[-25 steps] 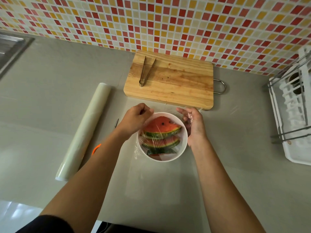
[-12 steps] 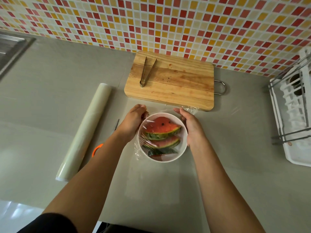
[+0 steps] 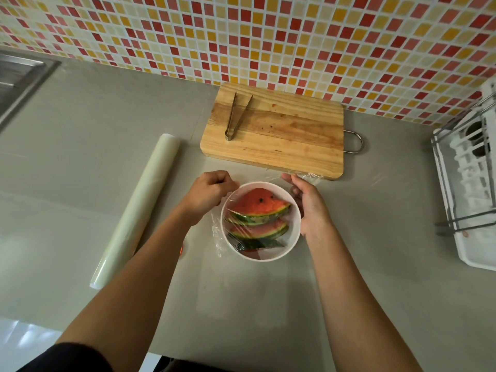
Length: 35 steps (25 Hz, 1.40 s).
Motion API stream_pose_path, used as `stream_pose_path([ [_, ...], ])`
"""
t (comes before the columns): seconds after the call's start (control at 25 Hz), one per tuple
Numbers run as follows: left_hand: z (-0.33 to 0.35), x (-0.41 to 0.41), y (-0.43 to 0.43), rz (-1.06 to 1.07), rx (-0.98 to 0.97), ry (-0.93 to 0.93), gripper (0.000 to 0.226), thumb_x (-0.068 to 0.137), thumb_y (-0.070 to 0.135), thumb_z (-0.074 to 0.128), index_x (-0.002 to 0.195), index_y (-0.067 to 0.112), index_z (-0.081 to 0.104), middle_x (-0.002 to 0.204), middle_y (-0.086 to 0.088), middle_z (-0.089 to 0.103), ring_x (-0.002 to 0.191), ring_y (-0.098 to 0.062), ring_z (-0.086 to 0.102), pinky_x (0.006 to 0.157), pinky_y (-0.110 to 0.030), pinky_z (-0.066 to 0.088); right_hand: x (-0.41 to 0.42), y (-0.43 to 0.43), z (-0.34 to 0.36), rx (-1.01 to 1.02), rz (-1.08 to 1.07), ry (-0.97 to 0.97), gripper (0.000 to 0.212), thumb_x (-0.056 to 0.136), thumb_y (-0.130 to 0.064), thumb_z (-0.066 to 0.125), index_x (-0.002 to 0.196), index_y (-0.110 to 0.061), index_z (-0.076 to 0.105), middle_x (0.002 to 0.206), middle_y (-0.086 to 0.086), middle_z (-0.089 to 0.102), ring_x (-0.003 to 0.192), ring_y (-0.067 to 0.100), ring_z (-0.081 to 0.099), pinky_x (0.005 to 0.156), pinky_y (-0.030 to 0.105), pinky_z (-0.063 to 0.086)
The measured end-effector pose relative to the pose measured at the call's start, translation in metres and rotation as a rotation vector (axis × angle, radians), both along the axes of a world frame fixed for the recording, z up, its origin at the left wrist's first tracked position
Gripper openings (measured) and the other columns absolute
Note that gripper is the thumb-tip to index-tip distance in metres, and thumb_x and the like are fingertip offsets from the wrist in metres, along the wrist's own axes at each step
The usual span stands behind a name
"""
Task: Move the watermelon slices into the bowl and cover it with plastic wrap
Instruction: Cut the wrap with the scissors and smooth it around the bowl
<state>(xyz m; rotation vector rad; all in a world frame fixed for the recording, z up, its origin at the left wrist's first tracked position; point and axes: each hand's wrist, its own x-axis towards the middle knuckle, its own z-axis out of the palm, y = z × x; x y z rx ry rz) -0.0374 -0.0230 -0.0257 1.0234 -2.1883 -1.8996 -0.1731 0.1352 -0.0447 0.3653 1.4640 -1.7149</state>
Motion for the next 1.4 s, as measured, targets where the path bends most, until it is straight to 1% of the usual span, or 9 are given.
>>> stream_pose_path([
  [0.24, -0.004, 0.000, 0.010, 0.061, 0.094, 0.013, 0.027, 0.097, 0.029, 0.049, 0.072, 0.019, 0.053, 0.067, 0.004, 0.059, 0.059, -0.008, 0.056, 0.053, -0.018, 0.042, 0.001, -0.001, 0.000, -0.029, 0.044, 0.018, 0.027, 0.089, -0.033, 0.058, 0.072, -0.022, 0.076, 0.042, -0.011, 0.050, 0.043, 0.007, 0.054, 0.051, 0.025, 0.048],
  [0.36, -0.006, -0.004, 0.017, 0.184, -0.016, 0.011, 0.026, 0.097, 0.031, 0.046, 0.075, 0.019, 0.053, 0.074, 0.003, 0.059, 0.070, -0.013, 0.055, 0.062, -0.028, 0.044, 0.003, -0.002, -0.003, -0.055, 0.064, 0.070, 0.024, 0.090, -0.034, 0.057, 0.077, -0.025, 0.074, 0.052, -0.013, 0.062, 0.061, 0.013, 0.062, 0.072, 0.039, 0.052],
  [0.48, -0.007, -0.005, 0.023, 0.201, -0.188, 0.007, 0.025, 0.098, 0.034, 0.044, 0.076, 0.025, 0.050, 0.075, 0.009, 0.058, 0.070, -0.005, 0.052, 0.060, -0.023, 0.040, 0.005, -0.002, -0.007, -0.107, 0.035, 0.112, 0.022, 0.091, -0.034, 0.056, 0.079, -0.026, 0.074, 0.057, -0.016, 0.061, 0.062, 0.008, 0.063, 0.071, 0.038, 0.051],
  [0.64, -0.009, -0.005, 0.022, 0.214, -0.129, 0.021, 0.024, 0.098, 0.032, 0.045, 0.079, 0.020, 0.053, 0.077, 0.006, 0.058, 0.073, -0.010, 0.053, 0.064, -0.026, 0.043, 0.005, -0.003, -0.007, -0.089, 0.013, 0.088, 0.026, 0.090, -0.037, 0.057, 0.075, -0.029, 0.076, 0.080, -0.010, 0.055, 0.085, 0.016, 0.057, 0.091, 0.047, 0.047],
  [0.76, -0.009, -0.006, 0.025, 0.335, 0.087, 0.012, 0.026, 0.097, 0.029, 0.048, 0.074, 0.017, 0.054, 0.077, -0.002, 0.059, 0.075, -0.019, 0.055, 0.067, -0.031, 0.044, 0.003, -0.006, -0.005, 0.028, 0.029, 0.013, 0.027, 0.091, -0.039, 0.055, 0.077, -0.027, 0.075, 0.081, -0.001, 0.065, 0.082, 0.023, 0.062, 0.086, 0.047, 0.051],
  [0.96, -0.010, -0.007, 0.035, 0.515, 0.261, -0.004, 0.022, 0.088, 0.015, 0.058, 0.066, 0.011, 0.058, 0.065, -0.005, 0.057, 0.067, -0.024, 0.056, 0.061, -0.028, 0.046, 0.007, -0.011, -0.006, 0.262, 0.037, 0.029, 0.022, 0.089, -0.023, 0.055, 0.076, -0.018, 0.073, 0.071, 0.003, 0.071, 0.068, 0.024, 0.065, 0.056, 0.025, 0.051],
  [1.16, -0.011, -0.008, 0.035, 0.531, 0.308, 0.025, 0.018, 0.078, -0.001, 0.052, 0.069, 0.008, 0.065, 0.062, -0.002, 0.065, 0.060, -0.017, 0.063, 0.053, -0.023, 0.051, 0.007, -0.012, -0.006, 0.355, -0.024, 0.144, 0.040, 0.087, -0.006, 0.045, 0.120, -0.021, 0.061, 0.108, 0.001, 0.060, 0.076, 0.016, 0.059, 0.050, 0.022, 0.043],
  [1.28, -0.014, -0.008, 0.035, 0.587, 0.381, 0.058, 0.016, 0.082, 0.006, 0.058, 0.089, 0.021, 0.059, 0.087, -0.006, 0.068, 0.076, -0.024, 0.065, 0.062, -0.031, 0.054, 0.007, -0.012, -0.002, 0.392, -0.065, 0.190, 0.056, 0.083, 0.003, 0.035, 0.128, -0.024, 0.053, 0.119, 0.001, 0.055, 0.076, 0.009, 0.055, 0.049, 0.022, 0.042],
  [1.4, -0.016, -0.006, 0.034, 0.579, 0.382, 0.035, 0.030, 0.085, 0.006, 0.050, 0.101, 0.031, 0.054, 0.099, -0.004, 0.066, 0.088, -0.028, 0.062, 0.070, -0.038, 0.053, 0.007, -0.011, -0.001, 0.399, -0.096, 0.181, 0.059, 0.080, 0.005, 0.029, 0.120, -0.026, 0.059, 0.118, 0.006, 0.058, 0.092, 0.021, 0.060, 0.055, 0.025, 0.045],
])
